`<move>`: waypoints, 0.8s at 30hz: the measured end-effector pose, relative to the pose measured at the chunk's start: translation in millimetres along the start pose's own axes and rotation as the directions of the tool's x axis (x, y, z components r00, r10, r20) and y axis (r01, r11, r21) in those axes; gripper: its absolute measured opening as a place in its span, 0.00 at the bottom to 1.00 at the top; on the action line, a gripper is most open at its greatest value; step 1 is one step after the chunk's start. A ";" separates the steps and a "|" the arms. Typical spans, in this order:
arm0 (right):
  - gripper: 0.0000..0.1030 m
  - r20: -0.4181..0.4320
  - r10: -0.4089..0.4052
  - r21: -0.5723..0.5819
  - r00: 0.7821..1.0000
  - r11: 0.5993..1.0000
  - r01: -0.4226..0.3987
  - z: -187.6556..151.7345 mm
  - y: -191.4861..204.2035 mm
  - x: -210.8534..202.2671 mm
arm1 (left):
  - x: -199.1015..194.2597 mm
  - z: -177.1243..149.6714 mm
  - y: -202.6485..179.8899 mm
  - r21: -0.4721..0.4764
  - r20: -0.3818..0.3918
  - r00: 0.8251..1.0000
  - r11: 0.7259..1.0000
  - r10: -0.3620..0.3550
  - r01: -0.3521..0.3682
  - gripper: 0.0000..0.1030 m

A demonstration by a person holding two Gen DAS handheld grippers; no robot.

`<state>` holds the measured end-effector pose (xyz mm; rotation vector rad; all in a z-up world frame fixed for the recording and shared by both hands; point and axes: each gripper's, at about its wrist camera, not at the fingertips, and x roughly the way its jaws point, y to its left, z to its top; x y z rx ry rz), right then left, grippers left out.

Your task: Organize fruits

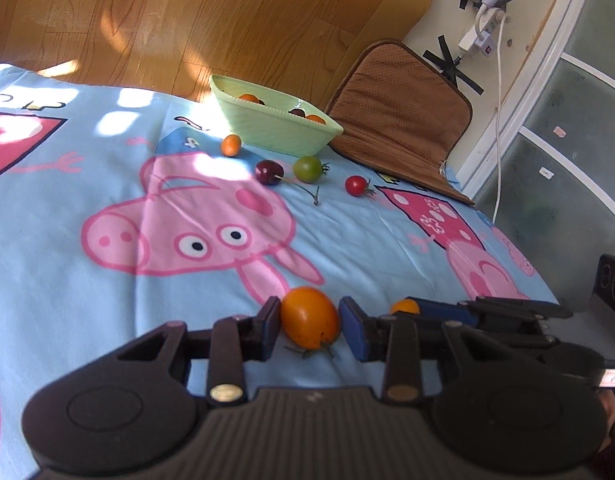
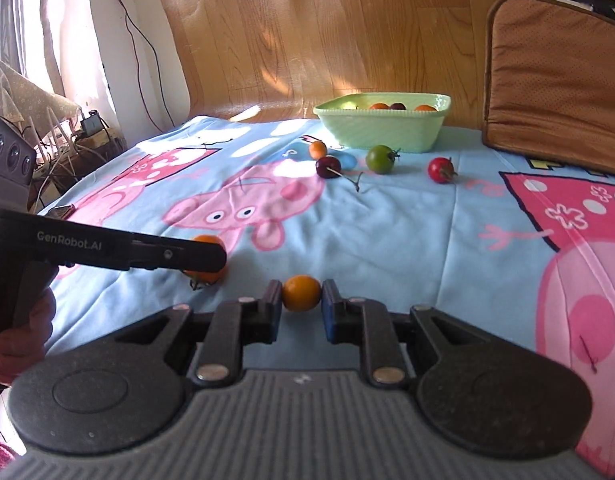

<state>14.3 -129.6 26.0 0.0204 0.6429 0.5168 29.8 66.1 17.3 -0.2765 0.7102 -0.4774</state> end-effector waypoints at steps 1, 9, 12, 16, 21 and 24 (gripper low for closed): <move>0.23 0.006 -0.004 0.000 1.000 1.000 0.004 -2.4 -0.3 -1.4 | -0.1 -1.2 -1.0 0.007 0.004 1.000 1.000 0.003 -0.003 0.32; 0.24 0.032 -0.041 -0.043 0.999 0.998 0.042 -7.3 7.3 -1.3 | -1.4 -5.9 -3.3 0.025 0.031 0.999 1.000 0.011 -0.012 0.32; 0.24 0.037 -0.043 -0.043 0.998 0.998 0.045 -8.2 7.3 -1.7 | -1.3 -6.7 -5.1 0.034 0.034 0.999 0.999 0.016 -0.017 0.33; 0.24 0.039 -0.045 -0.045 0.998 0.998 0.046 -8.6 7.9 -1.9 | -1.3 -7.3 -5.7 0.038 0.036 0.999 0.999 0.018 -0.019 0.33; 0.23 0.040 -0.046 -0.046 0.998 0.998 0.048 -8.7 7.9 -2.2 | -1.9 -7.3 -4.6 0.029 0.040 0.999 0.999 0.012 -0.014 0.33; 0.23 0.042 -0.045 -0.042 0.998 0.998 0.047 -8.3 7.0 -2.6 | -3.0 -7.6 -2.2 0.021 0.044 0.999 1.000 0.005 -0.006 0.32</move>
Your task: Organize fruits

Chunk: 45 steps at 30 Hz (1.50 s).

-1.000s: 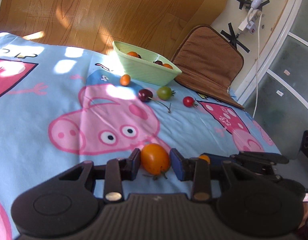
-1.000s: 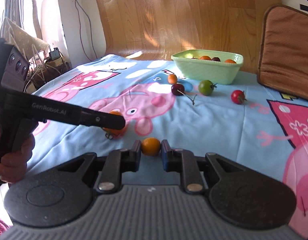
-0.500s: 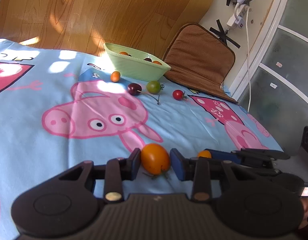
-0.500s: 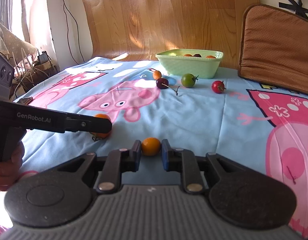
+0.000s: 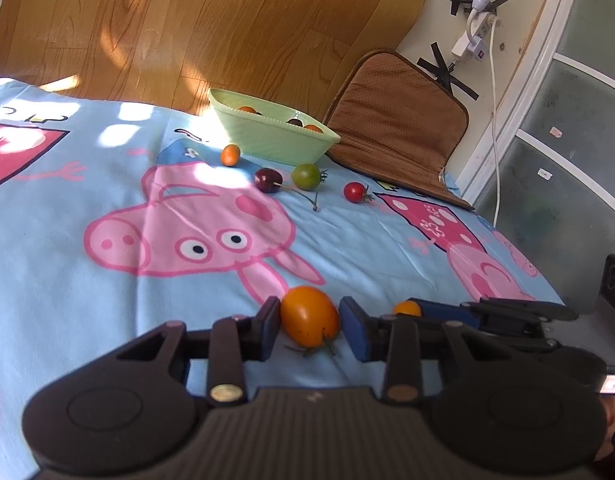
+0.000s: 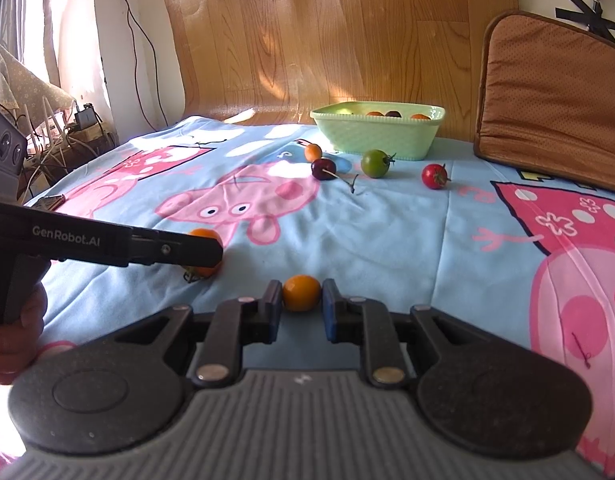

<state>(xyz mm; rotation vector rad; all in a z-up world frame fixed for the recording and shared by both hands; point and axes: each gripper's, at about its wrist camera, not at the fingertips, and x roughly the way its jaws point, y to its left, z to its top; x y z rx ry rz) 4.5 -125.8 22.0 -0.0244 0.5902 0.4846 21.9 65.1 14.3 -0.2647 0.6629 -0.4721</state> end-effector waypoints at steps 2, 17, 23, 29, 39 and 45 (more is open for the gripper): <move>0.23 0.006 -0.003 0.012 1.000 1.000 0.003 0.4 -1.0 -0.3 | -0.7 -0.2 1.3 -0.009 0.003 1.000 1.000 -0.005 0.005 0.32; 0.23 0.011 0.017 0.080 1.000 0.997 -0.018 2.6 -8.2 2.7 | -3.7 -0.6 5.8 -0.033 0.035 0.999 0.999 -0.017 0.018 0.30; 0.23 0.008 0.023 0.085 1.000 0.996 -0.023 3.3 -8.7 4.4 | -3.4 -0.6 6.3 -0.040 0.035 0.999 0.999 -0.021 0.022 0.30; 0.23 0.004 0.028 0.077 1.000 0.997 -0.028 3.7 -8.1 5.5 | -1.8 -0.1 7.1 -0.049 0.021 1.000 0.999 -0.005 0.006 0.37; 0.24 0.002 0.031 0.063 1.000 0.998 -0.031 4.2 -7.1 5.6 | -1.2 0.3 3.0 -0.027 0.021 1.000 1.000 0.012 -0.012 0.42; 0.24 0.002 0.032 0.065 0.999 0.997 -0.032 3.8 -7.5 5.2 | 0.1 1.0 0.4 -0.013 0.018 1.000 1.000 0.022 -0.022 0.41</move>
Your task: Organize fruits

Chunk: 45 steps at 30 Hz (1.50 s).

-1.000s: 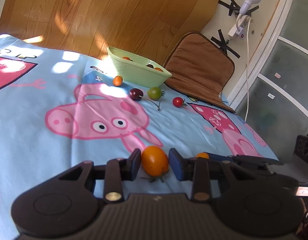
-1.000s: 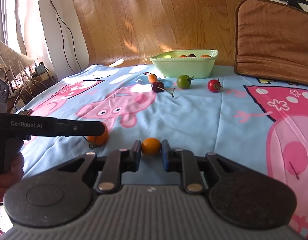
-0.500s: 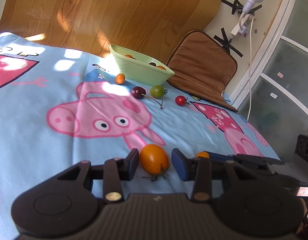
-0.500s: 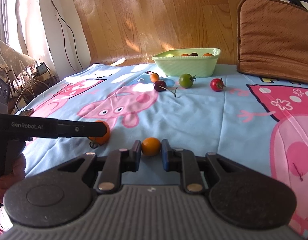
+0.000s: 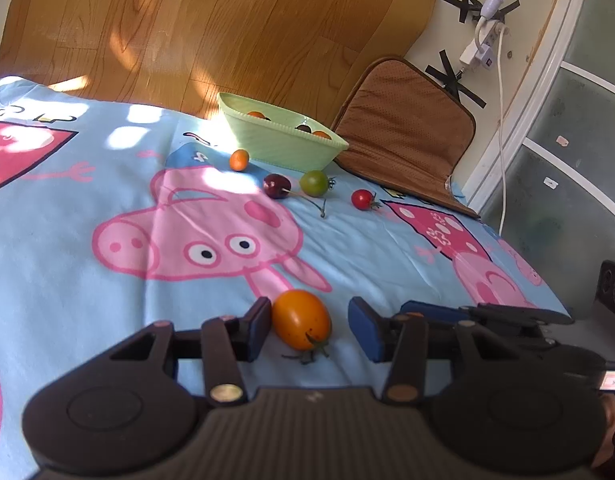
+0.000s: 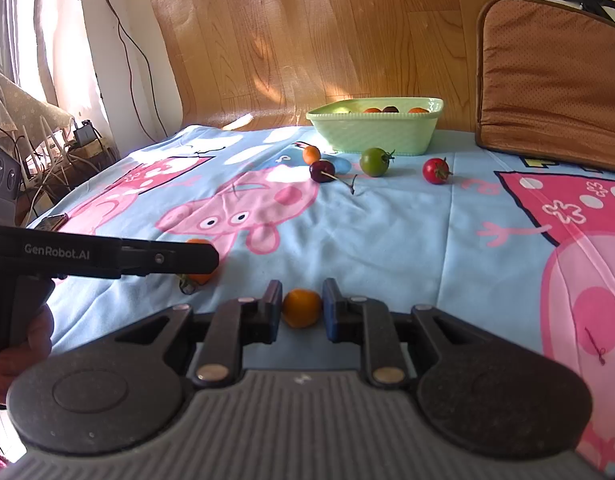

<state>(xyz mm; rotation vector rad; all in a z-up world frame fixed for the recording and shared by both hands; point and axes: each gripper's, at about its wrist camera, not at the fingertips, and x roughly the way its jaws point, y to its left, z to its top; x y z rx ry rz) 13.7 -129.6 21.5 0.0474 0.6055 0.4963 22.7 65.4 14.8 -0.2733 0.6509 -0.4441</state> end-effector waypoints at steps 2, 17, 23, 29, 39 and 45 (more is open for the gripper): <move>0.24 0.000 0.000 -0.001 1.000 1.000 0.000 -0.1 0.1 -0.1 | 0.4 -0.7 -2.2 0.013 0.000 1.000 1.000 0.005 -0.005 0.37; 0.23 0.018 0.029 0.038 0.999 0.999 -0.030 19.0 -11.5 3.1 | -0.1 28.8 -4.9 0.022 0.026 0.999 0.999 -0.032 0.031 0.31; 0.23 0.055 0.044 0.050 0.997 0.998 -0.047 53.1 -26.2 15.9 | 9.8 69.5 1.8 0.015 0.045 0.998 0.999 -0.044 0.044 0.31; 0.23 0.086 0.048 0.054 0.995 0.997 -0.053 91.4 -46.1 36.1 | 34.4 110.8 11.1 0.011 0.051 0.998 0.999 -0.038 0.038 0.31; 0.23 0.092 -0.022 0.028 0.996 0.999 0.020 149.2 -86.9 90.5 | 98.6 182.6 31.9 -0.003 0.045 0.999 1.000 -0.019 0.019 0.31; 0.24 0.056 -0.037 0.009 0.998 0.999 0.036 158.2 -98.8 125.4 | 148.0 204.4 32.0 0.016 0.003 1.000 1.000 0.008 -0.008 0.31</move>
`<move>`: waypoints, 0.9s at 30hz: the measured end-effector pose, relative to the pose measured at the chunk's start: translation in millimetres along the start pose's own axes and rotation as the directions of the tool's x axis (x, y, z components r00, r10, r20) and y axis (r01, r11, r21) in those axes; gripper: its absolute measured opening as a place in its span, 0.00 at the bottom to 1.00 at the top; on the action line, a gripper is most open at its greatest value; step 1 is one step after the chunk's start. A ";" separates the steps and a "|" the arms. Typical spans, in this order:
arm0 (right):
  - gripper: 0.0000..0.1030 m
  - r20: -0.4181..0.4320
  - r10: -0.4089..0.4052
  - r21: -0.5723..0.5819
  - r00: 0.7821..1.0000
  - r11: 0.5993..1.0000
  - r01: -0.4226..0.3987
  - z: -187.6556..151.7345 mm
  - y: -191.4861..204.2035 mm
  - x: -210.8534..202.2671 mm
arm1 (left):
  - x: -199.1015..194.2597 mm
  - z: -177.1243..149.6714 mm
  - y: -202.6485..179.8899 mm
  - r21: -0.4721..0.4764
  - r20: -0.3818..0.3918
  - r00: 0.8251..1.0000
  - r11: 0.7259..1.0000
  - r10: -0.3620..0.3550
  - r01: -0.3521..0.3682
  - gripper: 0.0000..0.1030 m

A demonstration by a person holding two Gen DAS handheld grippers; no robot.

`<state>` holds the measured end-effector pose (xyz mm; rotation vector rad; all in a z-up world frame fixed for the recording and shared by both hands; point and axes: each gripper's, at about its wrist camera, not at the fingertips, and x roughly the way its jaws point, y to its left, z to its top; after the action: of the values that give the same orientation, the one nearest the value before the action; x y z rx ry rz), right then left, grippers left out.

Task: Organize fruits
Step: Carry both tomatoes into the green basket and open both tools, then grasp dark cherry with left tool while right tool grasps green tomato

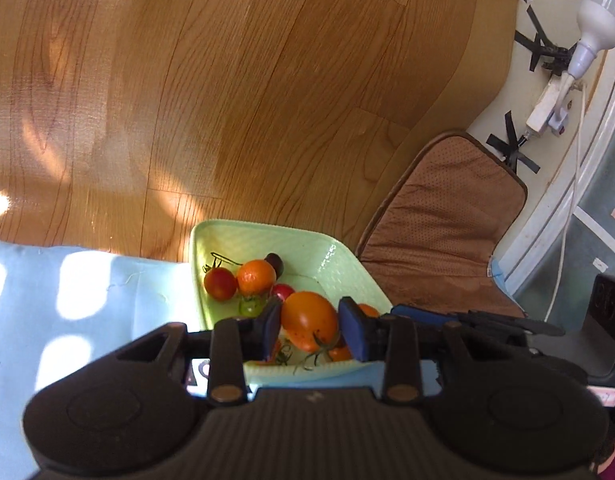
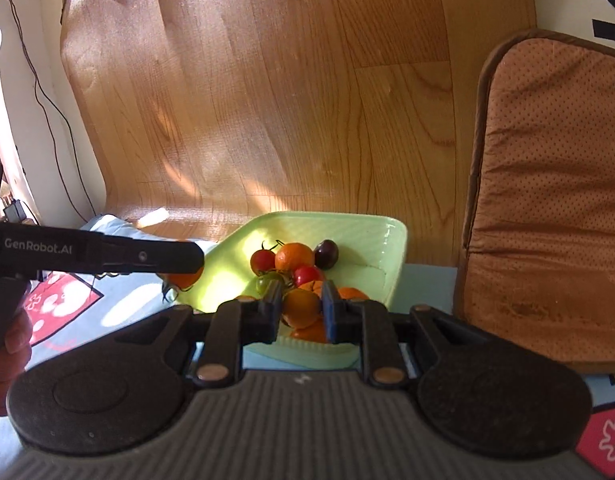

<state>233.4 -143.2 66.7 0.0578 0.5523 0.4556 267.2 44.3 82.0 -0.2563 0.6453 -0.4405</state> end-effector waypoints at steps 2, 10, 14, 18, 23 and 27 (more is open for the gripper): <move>0.24 -0.008 -0.005 -0.011 1.000 1.000 0.005 -1.6 -1.1 6.5 | 16.1 0.3 1.2 0.004 -0.023 1.000 1.000 0.017 -0.017 0.31; 0.37 0.026 -0.016 0.031 1.000 0.999 0.015 0.5 -12.7 -1.1 | 21.0 0.0 9.8 -0.053 -0.010 1.000 0.998 0.029 -0.030 0.39; 0.39 0.062 -0.025 0.075 0.998 0.997 0.020 0.2 -22.5 -21.7 | -4.7 -0.3 8.7 -0.055 0.027 0.999 0.998 0.017 -0.016 0.39; 0.39 0.078 -0.023 0.114 0.997 0.993 0.014 -9.1 -28.2 -43.9 | -31.4 -11.1 12.5 -0.068 0.047 0.999 0.998 0.009 -0.005 0.39; 0.39 0.039 0.014 0.098 0.999 0.995 -0.018 -34.6 -15.4 -62.6 | -60.1 -38.0 28.2 -0.118 0.043 0.999 0.993 0.007 -0.002 0.39; 0.39 0.007 0.032 0.052 0.999 0.998 -0.033 -57.9 2.6 -70.8 | -75.3 -64.7 34.1 -0.140 0.018 1.000 0.990 -0.001 0.004 0.39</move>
<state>148.9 -175.4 52.7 0.1182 0.5579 0.4724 183.7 103.5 58.9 -0.3939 0.6589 -0.3954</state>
